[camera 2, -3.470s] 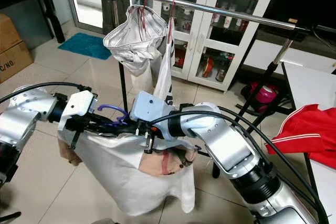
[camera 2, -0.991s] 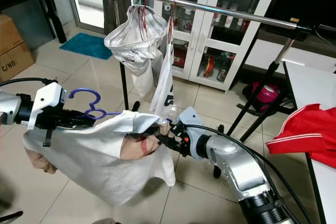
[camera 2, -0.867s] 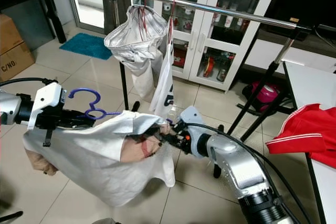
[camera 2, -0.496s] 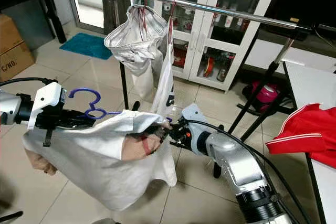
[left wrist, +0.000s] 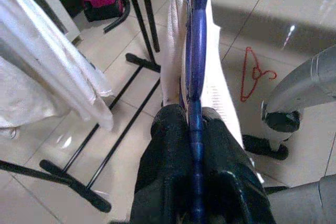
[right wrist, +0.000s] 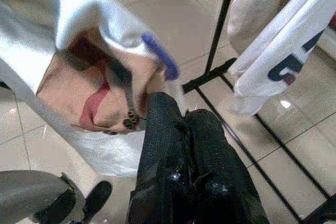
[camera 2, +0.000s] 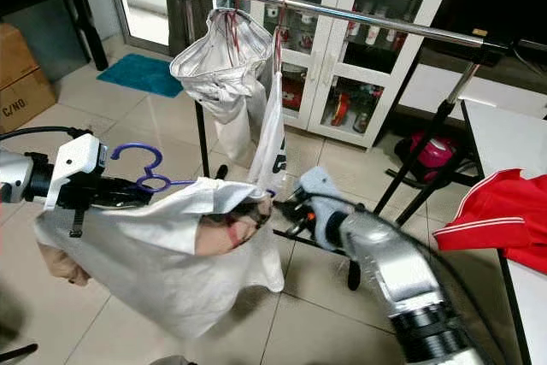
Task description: Hang hanger
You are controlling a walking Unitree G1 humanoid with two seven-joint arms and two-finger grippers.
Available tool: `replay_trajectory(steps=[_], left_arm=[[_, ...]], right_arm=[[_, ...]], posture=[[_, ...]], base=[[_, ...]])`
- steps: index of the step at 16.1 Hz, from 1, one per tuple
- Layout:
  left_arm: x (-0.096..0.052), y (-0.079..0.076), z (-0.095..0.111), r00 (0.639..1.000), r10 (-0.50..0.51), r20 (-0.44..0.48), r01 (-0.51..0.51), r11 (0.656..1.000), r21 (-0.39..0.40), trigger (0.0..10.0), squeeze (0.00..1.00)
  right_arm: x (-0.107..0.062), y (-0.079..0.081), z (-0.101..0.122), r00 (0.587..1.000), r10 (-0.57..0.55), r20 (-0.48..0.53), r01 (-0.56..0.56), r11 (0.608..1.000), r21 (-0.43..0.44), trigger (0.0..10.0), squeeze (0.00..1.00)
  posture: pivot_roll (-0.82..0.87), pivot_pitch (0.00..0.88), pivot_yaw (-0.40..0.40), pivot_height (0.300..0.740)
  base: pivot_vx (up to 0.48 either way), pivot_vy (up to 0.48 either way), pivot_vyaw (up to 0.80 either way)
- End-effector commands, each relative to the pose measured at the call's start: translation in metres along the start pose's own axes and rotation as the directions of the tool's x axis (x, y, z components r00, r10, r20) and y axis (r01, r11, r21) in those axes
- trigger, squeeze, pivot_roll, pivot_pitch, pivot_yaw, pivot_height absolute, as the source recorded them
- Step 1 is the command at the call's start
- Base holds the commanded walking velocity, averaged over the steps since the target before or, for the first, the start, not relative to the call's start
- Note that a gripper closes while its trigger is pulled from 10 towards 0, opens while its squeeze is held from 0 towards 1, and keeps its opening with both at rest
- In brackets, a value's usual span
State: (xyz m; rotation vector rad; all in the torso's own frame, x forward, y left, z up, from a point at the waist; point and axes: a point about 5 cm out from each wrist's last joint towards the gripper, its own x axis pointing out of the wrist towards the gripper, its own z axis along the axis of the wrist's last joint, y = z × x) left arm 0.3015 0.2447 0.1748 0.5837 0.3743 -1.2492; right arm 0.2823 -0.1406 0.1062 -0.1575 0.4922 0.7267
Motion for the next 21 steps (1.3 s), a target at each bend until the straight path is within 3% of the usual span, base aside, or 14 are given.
replay_trajectory(steps=[1, 4, 5, 6, 7, 8, 9, 14, 16, 18, 21], left_arm=[[-0.004, 0.005, 0.007, 1.0, 0.02, 0.006, -0.02, 0.999, 0.037, 0.0, 0.0], [-0.002, 0.006, 0.007, 1.0, 0.025, 0.01, -0.025, 0.999, 0.039, 0.0, 0.0], [-0.003, 0.006, 0.007, 1.0, 0.03, 0.009, -0.03, 0.999, 0.04, 0.0, 0.0], [-0.003, 0.007, 0.007, 0.999, 0.035, 0.011, -0.035, 0.999, 0.041, 0.0, 0.0], [-0.003, 0.008, 0.008, 0.999, 0.043, 0.022, -0.044, 0.998, 0.037, 0.0, 0.0], [-0.003, 0.008, 0.009, 0.999, 0.046, 0.027, -0.047, 0.998, 0.034, 0.0, 0.0], [-0.003, 0.008, 0.008, 0.998, 0.047, 0.028, -0.048, 0.998, 0.033, 0.0, 0.0], [-0.003, 0.007, 0.008, 0.998, 0.039, 0.045, -0.04, 0.999, 0.022, 0.0, 0.0], [-0.003, 0.006, 0.008, 0.998, 0.036, 0.048, -0.037, 0.999, 0.02, 0.0, 0.0], [-0.002, 0.006, 0.009, 0.998, 0.033, 0.051, -0.034, 0.999, 0.02, 0.0, 0.0], [0.0, 0.006, 0.012, 0.997, 0.028, 0.073, -0.029, 0.999, 0.015, 0.0, 0.0]], right_arm=[[-0.006, -0.006, 0.006, 1.0, -0.015, 0.018, 0.015, 1.0, 0.0, 0.0, 0.0], [-0.008, -0.007, 0.007, 1.0, -0.002, 0.013, 0.003, 1.0, -0.012, 0.0, 0.0], [-0.007, -0.001, 0.001, 0.999, 0.026, -0.024, -0.027, 0.999, -0.039, 2.4, 0.0], [-0.006, 0.004, -0.004, 0.998, 0.053, -0.045, -0.055, 0.998, -0.034, 10.0, 0.0], [-0.005, 0.007, -0.008, 0.997, 0.066, -0.049, -0.068, 0.997, -0.03, 10.0, 0.32], [-0.004, 0.007, -0.009, 0.997, 0.064, -0.047, -0.066, 0.997, -0.027, 10.0, 0.32], [-0.003, 0.008, -0.013, 0.997, 0.059, -0.048, -0.061, 0.998, -0.026, 10.0, 1.0], [0.0, 0.004, -0.01, 0.999, -0.025, 0.021, 0.025, 1.0, 0.008, 10.0, 1.0], [0.003, 0.004, -0.008, 0.997, -0.067, 0.048, 0.068, 0.997, -0.03, 10.0, 1.0], [0.005, 0.004, -0.009, 0.996, -0.073, 0.047, 0.076, 0.996, -0.053, 10.0, 0.0], [0.012, 0.009, -0.01, 0.997, -0.062, 0.044, 0.064, 0.996, -0.056, 10.0, 0.0]], posture=[[-0.04, 0.0, -0.03, 0.74], [-0.04, 0.0, -0.03, 0.74], [-0.04, 0.0, -0.031, 0.74], [-0.04, 0.0, -0.031, 0.74], [-0.04, 0.0, -0.031, 0.74], [-0.04, 0.0, -0.031, 0.74], [-0.04, 0.0, -0.031, 0.74], [-0.04, 0.0, -0.031, 0.74], [-0.04, 0.0, -0.032, 0.74], [-0.04, 0.0, -0.032, 0.74], [-0.03, 0.0, -0.032, 0.74]], base=[[0.0, 0.0, 0.0], [0.0, 0.0, 0.0], [0.0, 0.0, 0.0], [0.0, 0.0, 0.0], [0.0, 0.0, 0.0], [0.0, 0.0, 0.0], [0.0, 0.0, 0.0], [0.0, 0.0, 0.0], [0.0, 0.0, 0.0], [0.0, 0.0, 0.0], [0.0, 0.0, 0.0]])
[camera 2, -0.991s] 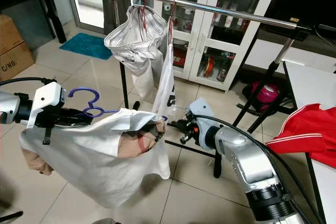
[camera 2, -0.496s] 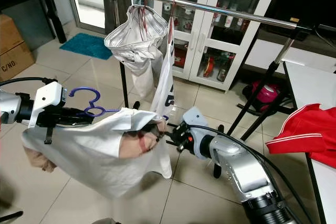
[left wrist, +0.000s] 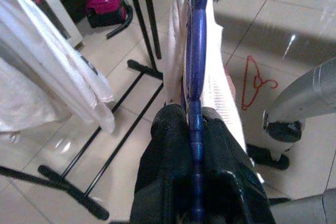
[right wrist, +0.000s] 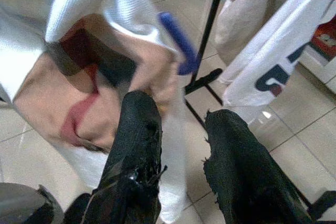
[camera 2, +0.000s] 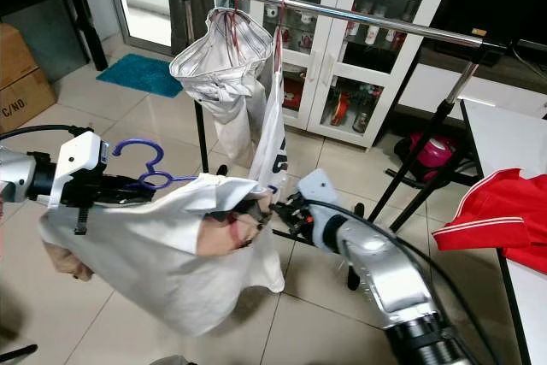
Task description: Hang hanger
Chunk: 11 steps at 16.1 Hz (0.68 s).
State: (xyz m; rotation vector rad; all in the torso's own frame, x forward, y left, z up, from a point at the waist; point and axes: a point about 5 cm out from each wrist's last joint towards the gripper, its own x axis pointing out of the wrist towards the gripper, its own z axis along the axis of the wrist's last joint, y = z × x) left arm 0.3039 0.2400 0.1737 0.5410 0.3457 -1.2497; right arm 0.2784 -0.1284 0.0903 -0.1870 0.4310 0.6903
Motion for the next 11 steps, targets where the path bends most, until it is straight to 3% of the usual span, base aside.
replay_trajectory(steps=[1, 6, 7, 8, 9, 10, 11], left_arm=[[-0.004, 0.005, 0.011, 0.999, 0.02, 0.03, -0.021, 0.999, 0.034, 0.0, 0.0], [-0.004, 0.004, 0.013, 0.999, 0.009, 0.045, -0.01, 1.0, 0.026, 0.0, 0.0], [-0.004, 0.004, 0.014, 0.999, 0.009, 0.044, -0.01, 1.0, 0.026, 0.0, 0.0], [-0.004, 0.004, 0.014, 0.999, 0.009, 0.044, -0.01, 1.0, 0.026, 0.0, 0.0], [-0.004, 0.004, 0.014, 0.999, 0.009, 0.044, -0.01, 1.0, 0.025, 0.0, 0.0], [-0.004, 0.004, 0.014, 0.999, 0.008, 0.042, -0.009, 1.0, 0.025, 0.0, 0.0], [-0.005, 0.004, 0.013, 0.999, 0.008, 0.038, -0.009, 1.0, 0.025, 0.0, 0.0]], right_arm=[[0.002, -0.001, 0.002, 1.0, -0.008, 0.002, 0.008, 1.0, -0.019, 10.0, 0.0], [0.012, 0.004, 0.006, 1.0, 0.003, 0.023, -0.003, 1.0, -0.004, 10.0, 0.0], [0.012, 0.004, 0.007, 1.0, 0.002, 0.025, -0.002, 1.0, -0.002, 8.2, 0.0], [0.013, 0.002, 0.007, 1.0, -0.003, 0.027, 0.003, 1.0, 0.002, 2.9, 0.0], [0.014, 0.001, 0.007, 1.0, -0.009, 0.027, 0.009, 1.0, 0.006, 2.7, 0.0], [0.014, -0.002, 0.004, 0.999, -0.034, 0.009, 0.034, 0.999, 0.0, 3.8, 0.0], [0.013, -0.004, 0.002, 0.999, -0.046, -0.004, 0.046, 0.999, -0.005, 10.0, 0.0]], posture=[[-0.03, 0.0, -0.032, 0.74], [-0.03, 0.0, -0.032, 0.74], [-0.03, 0.0, -0.034, 0.74], [-0.03, 0.0, -0.034, 0.74], [-0.03, 0.0, -0.034, 0.74], [-0.03, 0.0, -0.037, 0.74], [-0.03, 0.0, -0.038, 0.74]], base=[[0.0, 0.0, 0.0], [0.0, 0.0, 0.0], [0.0, 0.0, 0.0], [0.0, 0.0, 0.0], [0.0, 0.0, 0.0], [0.0, 0.0, 0.0], [0.0, 0.0, 0.0]])
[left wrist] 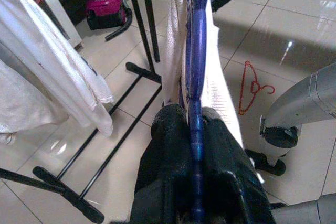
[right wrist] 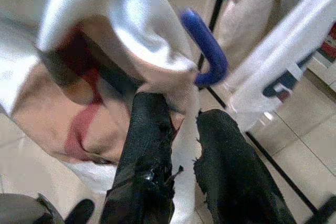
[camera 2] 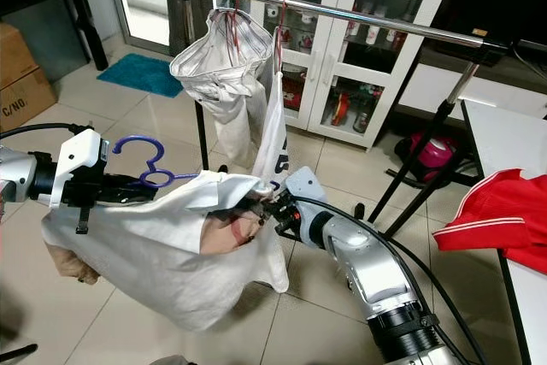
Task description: Hang hanger
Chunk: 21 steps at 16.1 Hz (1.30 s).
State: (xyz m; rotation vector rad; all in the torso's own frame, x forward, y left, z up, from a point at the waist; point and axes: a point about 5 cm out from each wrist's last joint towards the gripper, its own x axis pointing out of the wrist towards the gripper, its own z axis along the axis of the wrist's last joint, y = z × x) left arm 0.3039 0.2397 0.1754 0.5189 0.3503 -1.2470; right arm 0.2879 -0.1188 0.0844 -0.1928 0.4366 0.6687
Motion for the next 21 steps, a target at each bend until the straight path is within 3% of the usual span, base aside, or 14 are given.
replay_trajectory(steps=[1, 2, 3, 7, 12, 15, 16, 21], left_arm=[[-0.005, 0.004, 0.011, 1.0, 0.011, 0.025, -0.012, 0.999, 0.044, 0.0, 0.0], [-0.005, 0.004, 0.011, 1.0, 0.012, 0.023, -0.013, 0.999, 0.044, 0.0, 0.0], [-0.005, 0.004, 0.01, 1.0, 0.02, 0.016, -0.021, 0.999, 0.044, 0.0, 0.0], [-0.006, 0.006, 0.01, 0.999, 0.041, 0.01, -0.041, 0.998, 0.049, 0.0, 0.0], [-0.003, 0.006, 0.01, 0.999, 0.037, 0.019, -0.038, 0.998, 0.045, 0.0, 0.0], [-0.003, 0.006, 0.011, 0.999, 0.035, 0.027, -0.036, 0.998, 0.046, 0.0, 0.0], [-0.002, 0.007, 0.012, 0.999, 0.035, 0.029, -0.036, 0.998, 0.045, 0.0, 0.0], [-0.002, 0.007, 0.012, 0.999, 0.036, 0.025, -0.037, 0.998, 0.044, 0.0, 0.0]], right_arm=[[-0.002, -0.006, 0.001, 1.0, -0.027, 0.009, 0.027, 1.0, 0.006, 10.0, 0.0], [-0.002, -0.006, 0.002, 1.0, -0.027, 0.013, 0.027, 1.0, 0.013, 10.0, 0.0], [-0.004, -0.004, 0.004, 0.999, 0.003, 0.041, -0.005, 0.998, 0.056, 10.0, 1.0], [-0.014, -0.006, 0.0, 0.999, 0.007, 0.054, -0.011, 0.997, 0.072, 10.0, 1.0], [-0.02, 0.0, -0.009, 0.992, -0.107, 0.073, 0.096, 0.986, 0.136, 10.0, 1.0], [-0.014, 0.002, -0.009, 0.981, -0.181, 0.064, 0.168, 0.972, 0.165, 10.0, 1.0], [-0.012, 0.003, -0.008, 0.98, -0.192, 0.06, 0.18, 0.969, 0.17, 10.0, 0.0], [-0.006, 0.011, -0.002, 0.99, -0.116, 0.078, 0.097, 0.972, 0.214, 10.0, 0.0]], posture=[[-0.03, 0.0, -0.038, 0.74], [-0.03, 0.0, -0.038, 0.74], [-0.03, 0.0, -0.038, 0.74], [-0.03, 0.0, -0.038, 0.74], [-0.04, 0.0, -0.034, 0.74], [-0.03, 0.0, -0.031, 0.74], [-0.03, 0.0, -0.031, 0.74], [-0.03, 0.0, -0.033, 0.74]], base=[[0.0, 0.0, 0.0], [0.0, 0.0, 0.0], [0.0, 0.0, 0.0], [0.0, 0.0, 0.0], [0.0, 0.0, 0.0], [0.0, 0.0, 0.0], [0.0, 0.0, 0.0], [0.0, 0.0, 0.0]])
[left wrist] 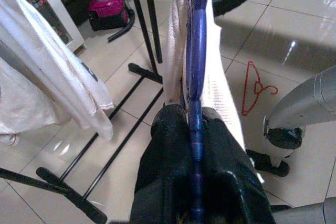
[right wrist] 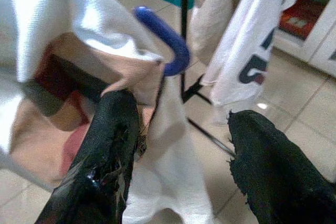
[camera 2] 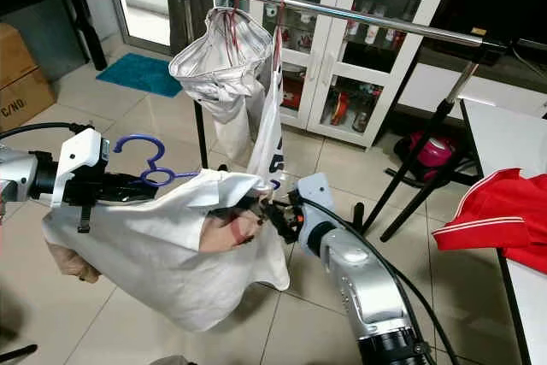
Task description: Hang hanger
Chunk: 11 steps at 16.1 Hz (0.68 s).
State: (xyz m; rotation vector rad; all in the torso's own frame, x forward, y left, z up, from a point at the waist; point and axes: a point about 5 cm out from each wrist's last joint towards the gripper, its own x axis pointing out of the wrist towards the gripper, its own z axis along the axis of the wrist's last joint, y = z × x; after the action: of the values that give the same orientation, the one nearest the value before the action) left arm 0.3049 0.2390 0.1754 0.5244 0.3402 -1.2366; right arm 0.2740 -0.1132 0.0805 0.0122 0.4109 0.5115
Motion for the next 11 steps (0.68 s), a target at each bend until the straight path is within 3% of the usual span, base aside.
replay_trajectory(steps=[1, 3, 4, 7, 11], left_arm=[[-0.003, 0.006, 0.011, 0.999, 0.025, 0.02, -0.026, 0.999, 0.039, 0.0, 0.0], [-0.004, 0.007, 0.011, 0.999, 0.032, 0.015, -0.033, 0.999, 0.041, 0.0, 0.0], [-0.004, 0.008, 0.011, 0.999, 0.039, 0.016, -0.039, 0.998, 0.043, 0.0, 0.0], [-0.002, 0.008, 0.012, 0.999, 0.032, 0.021, -0.033, 0.999, 0.043, 0.0, 0.0], [-0.002, 0.007, 0.014, 0.999, 0.017, 0.036, -0.018, 0.999, 0.039, 0.0, 0.0]], right_arm=[[0.0, -0.002, 0.004, 1.0, 0.009, 0.001, -0.009, 1.0, -0.007, 10.0, 0.0], [-0.006, -0.01, 0.0, 0.999, 0.036, -0.034, -0.036, 0.999, -0.019, 10.0, 0.0], [-0.013, -0.013, 0.0, 0.993, 0.113, -0.039, -0.114, 0.993, -0.021, 10.0, 0.0], [-0.016, -0.007, 0.003, 0.982, 0.185, -0.022, -0.185, 0.983, -0.009, 10.0, 0.0], [0.001, -0.001, 0.002, 0.993, 0.111, -0.042, -0.111, 0.994, 0.011, 10.0, 0.0]], posture=[[-0.03, 0.0, -0.033, 0.74], [-0.03, 0.0, -0.033, 0.74], [-0.04, 0.0, -0.03, 0.74], [-0.04, 0.0, -0.028, 0.74], [-0.03, 0.0, -0.026, 0.74]], base=[[0.0, 0.0, 0.0], [0.0, 0.0, 0.0], [0.0, 0.0, 0.0], [0.0, 0.0, 0.0], [0.0, 0.0, 0.0]])
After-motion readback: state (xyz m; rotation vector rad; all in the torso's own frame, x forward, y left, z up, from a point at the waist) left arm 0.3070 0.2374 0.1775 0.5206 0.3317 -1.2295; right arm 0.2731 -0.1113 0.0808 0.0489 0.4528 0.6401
